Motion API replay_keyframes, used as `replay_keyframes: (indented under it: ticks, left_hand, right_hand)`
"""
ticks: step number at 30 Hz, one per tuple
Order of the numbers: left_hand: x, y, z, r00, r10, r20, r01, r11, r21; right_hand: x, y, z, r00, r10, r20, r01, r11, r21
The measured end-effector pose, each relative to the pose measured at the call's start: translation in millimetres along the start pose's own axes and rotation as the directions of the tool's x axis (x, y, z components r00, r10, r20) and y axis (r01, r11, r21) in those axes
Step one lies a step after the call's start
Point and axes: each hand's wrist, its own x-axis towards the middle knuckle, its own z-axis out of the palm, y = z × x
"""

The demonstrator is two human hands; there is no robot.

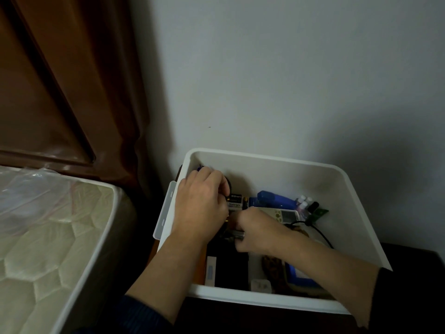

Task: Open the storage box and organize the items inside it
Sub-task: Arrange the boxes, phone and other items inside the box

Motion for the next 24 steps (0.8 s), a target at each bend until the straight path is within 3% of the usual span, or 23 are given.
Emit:
replay_keyframes:
  ticks: [5,8,13,19,24]
  left_hand:
    - [0.9,0.3,-0.5,1.000,-0.013,0.020,0.013,1.000,0.011]
    - [1.2,0.4,-0.2,1.000,-0.017,0.015,0.016,1.000,0.023]
    - [0.1,0.3,0.2,1.000,-0.019,0.004,0.019,0.999,0.026]
    - [0.5,-1.3,1.0,1.000,-0.019,0.011,0.018,0.999,0.036]
    - [1.2,-0.6,1.6,1.000,-0.017,0.003,0.017,0.999,0.045]
  right_hand:
    - [-5.7,21.4,-18.6,0.995,0.038,-0.090,-0.033,0.997,0.065]
    - [-9.0,33.1,-29.5,0.989,0.077,-0.127,-0.090,0.992,-0.094]
    - [-10.2,34.7,-17.9,0.995,0.094,-0.028,-0.098,0.951,-0.293]
    - [-8.6,38.2,-8.0,0.994,0.045,-0.101,-0.066,0.975,-0.213]
    - [-13.8,40.4,-14.9,0.993,0.089,-0.082,-0.109,0.955,-0.276]
